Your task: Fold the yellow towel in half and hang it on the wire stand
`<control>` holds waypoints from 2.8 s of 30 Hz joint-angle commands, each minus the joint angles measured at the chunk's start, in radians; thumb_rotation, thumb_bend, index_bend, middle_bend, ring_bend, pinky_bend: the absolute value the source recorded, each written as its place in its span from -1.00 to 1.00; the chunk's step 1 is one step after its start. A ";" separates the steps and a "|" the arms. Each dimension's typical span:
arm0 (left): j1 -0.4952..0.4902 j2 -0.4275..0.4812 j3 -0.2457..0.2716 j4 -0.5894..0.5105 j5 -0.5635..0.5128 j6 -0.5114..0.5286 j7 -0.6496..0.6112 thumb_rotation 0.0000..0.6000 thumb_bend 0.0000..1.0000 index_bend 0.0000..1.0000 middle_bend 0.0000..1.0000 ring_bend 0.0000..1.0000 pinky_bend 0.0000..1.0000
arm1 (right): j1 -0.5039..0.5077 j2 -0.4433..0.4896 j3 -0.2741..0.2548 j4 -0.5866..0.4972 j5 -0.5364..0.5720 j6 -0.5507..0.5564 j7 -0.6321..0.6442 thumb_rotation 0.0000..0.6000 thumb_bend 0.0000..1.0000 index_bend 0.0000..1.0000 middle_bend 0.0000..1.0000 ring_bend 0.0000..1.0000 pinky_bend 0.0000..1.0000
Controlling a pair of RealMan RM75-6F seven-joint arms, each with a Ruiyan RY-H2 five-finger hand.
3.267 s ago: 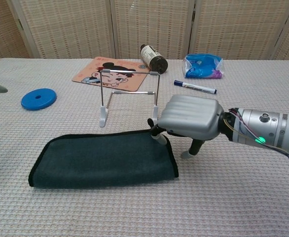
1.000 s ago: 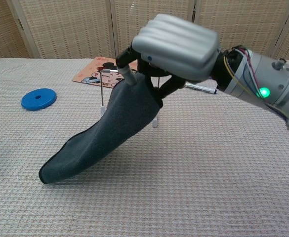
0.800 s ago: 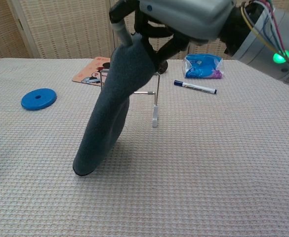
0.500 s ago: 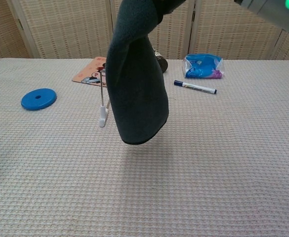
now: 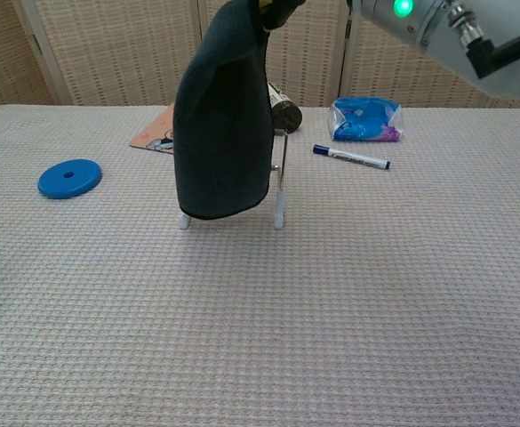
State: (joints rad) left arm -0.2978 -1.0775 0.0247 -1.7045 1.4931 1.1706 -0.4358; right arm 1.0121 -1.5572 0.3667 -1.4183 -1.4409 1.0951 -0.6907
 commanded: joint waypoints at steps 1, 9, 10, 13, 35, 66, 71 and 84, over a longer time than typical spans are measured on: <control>0.002 0.000 0.001 0.003 -0.003 -0.002 -0.002 1.00 0.04 -0.74 0.98 0.68 1.00 | 0.066 -0.067 0.028 0.118 0.054 -0.054 -0.015 1.00 0.55 0.78 0.98 1.00 1.00; 0.007 -0.003 0.002 0.008 -0.016 -0.006 -0.003 1.00 0.04 -0.74 0.98 0.68 1.00 | 0.167 -0.165 0.040 0.366 0.085 -0.110 0.030 1.00 0.55 0.78 0.98 1.00 1.00; 0.008 -0.003 0.003 0.008 -0.017 -0.007 -0.003 1.00 0.04 -0.74 0.98 0.68 1.00 | 0.180 -0.180 0.039 0.403 0.085 -0.116 0.043 1.00 0.55 0.78 0.98 1.00 1.00; 0.010 -0.003 0.002 0.009 -0.024 -0.010 0.000 1.00 0.04 -0.73 0.98 0.68 1.00 | 0.209 -0.215 0.033 0.489 0.090 -0.136 0.076 1.00 0.54 0.78 0.97 1.00 1.00; 0.019 -0.005 -0.007 0.009 -0.062 -0.027 0.013 1.00 0.04 -0.73 0.98 0.68 1.00 | 0.322 -0.428 0.020 0.939 0.182 -0.294 0.245 1.00 -0.28 -0.57 0.89 1.00 1.00; 0.016 -0.031 -0.103 0.032 -0.125 0.077 0.237 1.00 0.03 -0.56 0.51 0.15 0.64 | -0.211 0.218 -0.158 -0.110 0.211 0.060 0.175 1.00 -0.23 -0.43 0.32 0.20 0.27; 0.035 -0.066 -0.117 0.046 -0.140 0.156 0.394 1.00 -0.01 -0.52 0.34 -0.02 0.37 | -0.348 0.339 -0.235 -0.223 0.157 0.152 0.260 1.00 -0.22 -0.42 0.09 -0.05 0.10; 0.076 -0.145 -0.115 0.051 -0.120 0.277 0.610 1.00 -0.20 -0.52 -0.03 -0.32 -0.11 | -0.640 0.464 -0.381 -0.226 0.041 0.359 0.496 1.00 -0.22 -0.42 -0.11 -0.26 -0.02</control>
State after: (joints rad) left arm -0.2290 -1.2132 -0.0938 -1.6505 1.3674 1.4365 0.1575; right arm 0.4108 -1.1105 0.0107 -1.6462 -1.3848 1.4273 -0.2187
